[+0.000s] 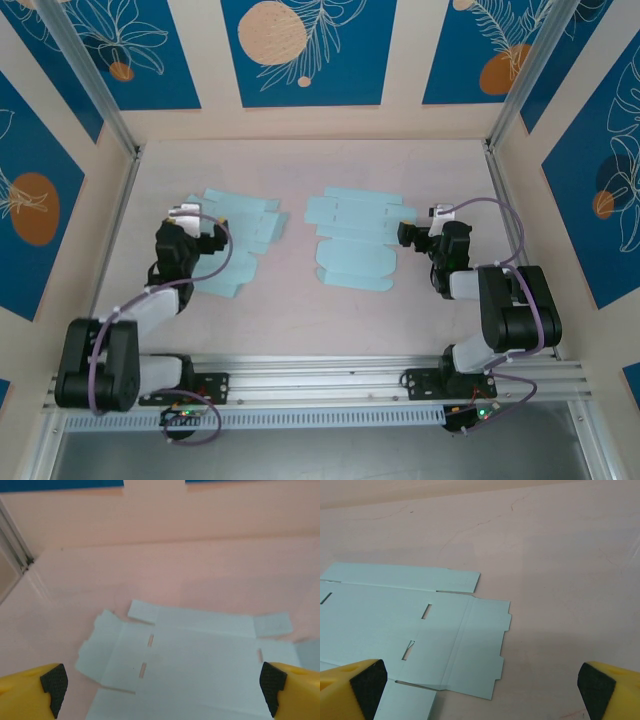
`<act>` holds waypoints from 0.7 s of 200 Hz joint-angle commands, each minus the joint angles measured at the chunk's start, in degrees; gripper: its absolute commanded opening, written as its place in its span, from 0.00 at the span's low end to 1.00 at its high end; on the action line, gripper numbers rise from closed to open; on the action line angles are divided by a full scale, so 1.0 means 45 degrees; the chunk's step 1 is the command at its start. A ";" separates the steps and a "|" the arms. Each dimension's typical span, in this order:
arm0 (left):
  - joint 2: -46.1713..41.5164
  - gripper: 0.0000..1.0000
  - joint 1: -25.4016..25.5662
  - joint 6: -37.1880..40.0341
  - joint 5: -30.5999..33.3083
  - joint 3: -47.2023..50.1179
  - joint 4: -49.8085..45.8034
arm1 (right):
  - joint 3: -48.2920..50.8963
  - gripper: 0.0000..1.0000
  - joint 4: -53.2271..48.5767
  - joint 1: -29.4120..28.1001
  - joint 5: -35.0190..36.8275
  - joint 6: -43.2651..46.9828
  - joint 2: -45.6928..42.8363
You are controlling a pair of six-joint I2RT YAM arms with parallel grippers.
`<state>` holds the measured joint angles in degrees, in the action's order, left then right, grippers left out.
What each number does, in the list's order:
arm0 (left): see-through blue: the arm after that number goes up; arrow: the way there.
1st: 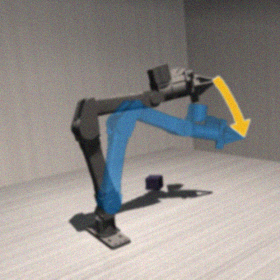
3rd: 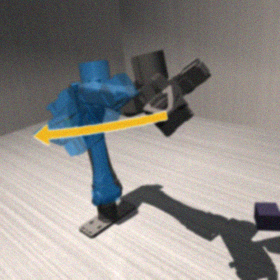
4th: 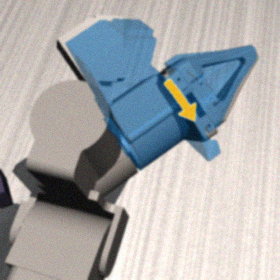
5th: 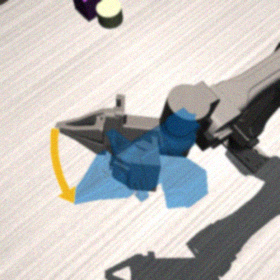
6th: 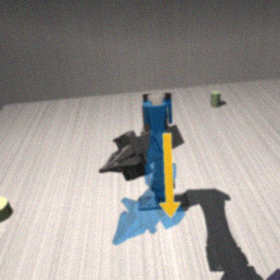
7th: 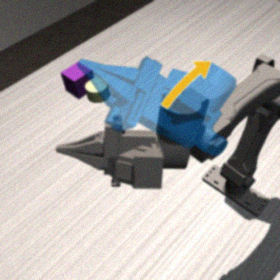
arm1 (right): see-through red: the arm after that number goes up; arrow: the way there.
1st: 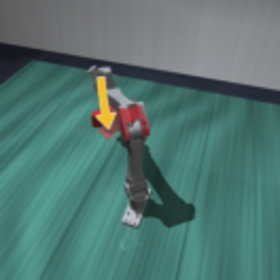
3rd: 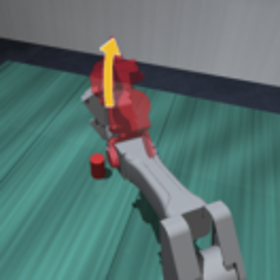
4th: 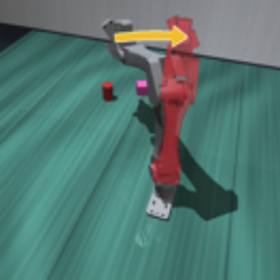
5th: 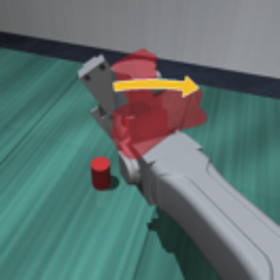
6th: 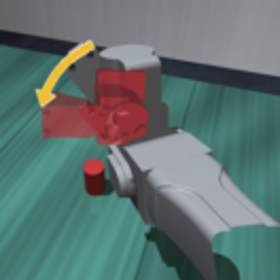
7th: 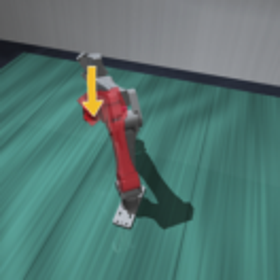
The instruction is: Fold the paper box
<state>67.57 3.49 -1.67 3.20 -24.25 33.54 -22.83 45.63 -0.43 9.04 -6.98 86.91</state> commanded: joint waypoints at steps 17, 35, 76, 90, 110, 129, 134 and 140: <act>-0.0554 1.00 -0.0033 -0.2470 -0.0939 -0.1267 -0.1741 | -0.0063 1.00 0.0395 -0.0042 0.0236 -0.0030 0.0002; -0.0240 1.00 0.0086 -0.3611 -0.1423 -0.1995 -0.2095 | -0.0772 1.00 -0.1359 -0.0135 0.0678 -0.0132 -0.0675; 0.1193 1.00 0.1497 -0.4830 -0.1122 -0.3874 -0.3403 | -0.3663 1.00 -0.8061 0.0352 0.1506 -0.1929 -0.2366; 0.1919 1.00 0.2211 -0.4945 -0.1142 -0.4590 -0.3790 | -0.4404 1.00 -0.9721 0.0861 0.1217 -0.2785 -0.2535; 0.3143 1.00 0.3262 -0.4999 -0.1296 -0.5746 -0.4452 | -0.5592 0.99 -1.2122 0.1779 0.0192 -0.3789 -0.2391; 0.4385 1.00 0.4147 -0.5047 -0.1649 -0.6814 -0.4870 | -0.6392 1.00 -1.3689 0.2363 -0.0653 -0.4221 -0.2023; 0.4760 1.00 0.4344 -0.5077 -0.1766 -0.7127 -0.5070 | -0.6569 1.00 -1.4041 0.2439 -0.0766 -0.4279 -0.1914; 0.5189 1.00 0.4531 -0.5115 -0.1901 -0.7517 -0.5372 | -0.6732 1.00 -1.4380 0.2503 -0.0892 -0.4287 -0.1823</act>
<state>85.60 20.51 -22.90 -2.35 -52.01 15.20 -49.67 -3.44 9.21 10.20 -21.56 76.69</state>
